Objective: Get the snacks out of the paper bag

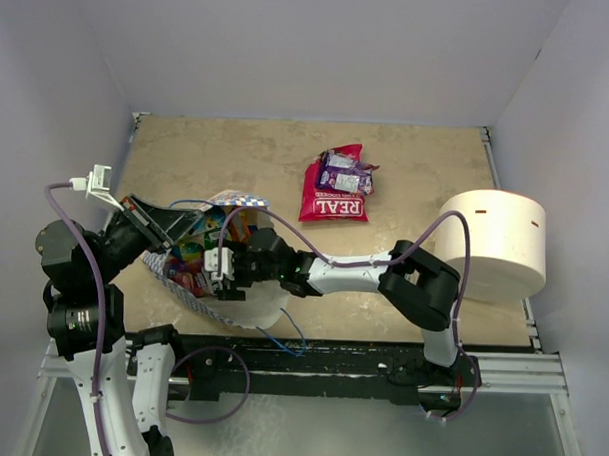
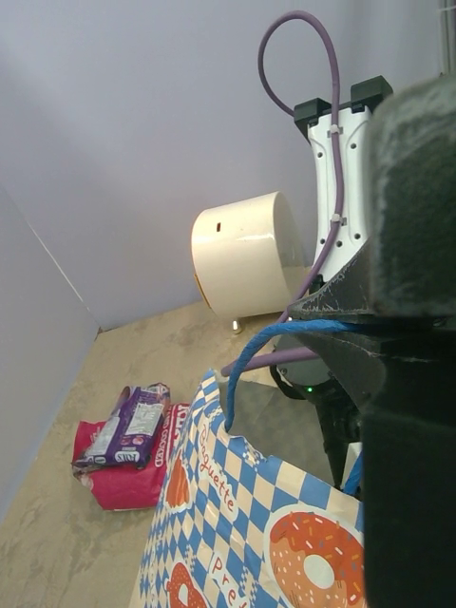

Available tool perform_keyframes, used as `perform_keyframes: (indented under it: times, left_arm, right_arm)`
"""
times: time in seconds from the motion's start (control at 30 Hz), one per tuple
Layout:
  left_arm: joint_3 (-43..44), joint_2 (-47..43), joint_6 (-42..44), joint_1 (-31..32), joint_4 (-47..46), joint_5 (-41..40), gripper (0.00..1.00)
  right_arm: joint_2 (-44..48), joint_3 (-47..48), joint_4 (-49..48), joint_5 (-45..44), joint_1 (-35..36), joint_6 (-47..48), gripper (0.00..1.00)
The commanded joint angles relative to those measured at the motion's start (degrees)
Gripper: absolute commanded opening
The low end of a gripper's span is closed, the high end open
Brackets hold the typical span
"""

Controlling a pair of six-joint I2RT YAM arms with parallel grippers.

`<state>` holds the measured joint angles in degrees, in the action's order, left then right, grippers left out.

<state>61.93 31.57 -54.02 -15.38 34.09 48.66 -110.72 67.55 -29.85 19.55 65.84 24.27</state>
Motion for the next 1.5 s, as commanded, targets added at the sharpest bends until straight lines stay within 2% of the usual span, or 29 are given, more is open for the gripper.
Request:
perform_keyframes:
  times: [0.0,0.1,0.33,0.6,0.8,1.0,1.37,1.47]
  left_arm:
    - [1.2,-0.5,-0.7,-0.1,-0.6,0.6,0.00]
    - [1.6,-0.5,-0.5,-0.1,0.3,0.5,0.00]
    - [2.4,-1.1,0.0,-0.1,1.9,-0.8,0.00]
    - [3.5,-1.9,-0.1,-0.2,3.7,-1.9,0.00]
    - [4.5,-2.2,0.6,-0.1,5.2,-3.2,0.00]
    - [4.4,-2.5,1.4,-0.1,6.3,-5.1,0.00]
    - [2.4,-3.1,2.1,-0.1,8.0,-8.7,0.00]
    - [2.7,-3.1,3.0,-0.1,8.9,-10.0,0.00]
  right_arm:
    - [-0.8,2.7,-2.0,3.6,-0.2,0.2,0.79]
    - [-1.0,3.0,-2.5,3.4,-0.2,-1.1,0.67]
    - [3.5,-0.1,-5.7,2.5,-0.3,-6.0,0.31]
    - [6.6,-3.0,-8.7,3.4,-0.2,-13.9,0.01]
    - [12.1,-5.2,-8.0,0.9,-0.2,-16.5,0.00]
    - [22.3,-8.7,-3.7,-5.4,-0.3,-18.9,0.00]
    - [45.8,-9.4,19.4,-15.4,-0.2,-24.9,0.00]
    - [51.1,-6.4,28.1,-18.6,-0.3,-27.6,0.00]
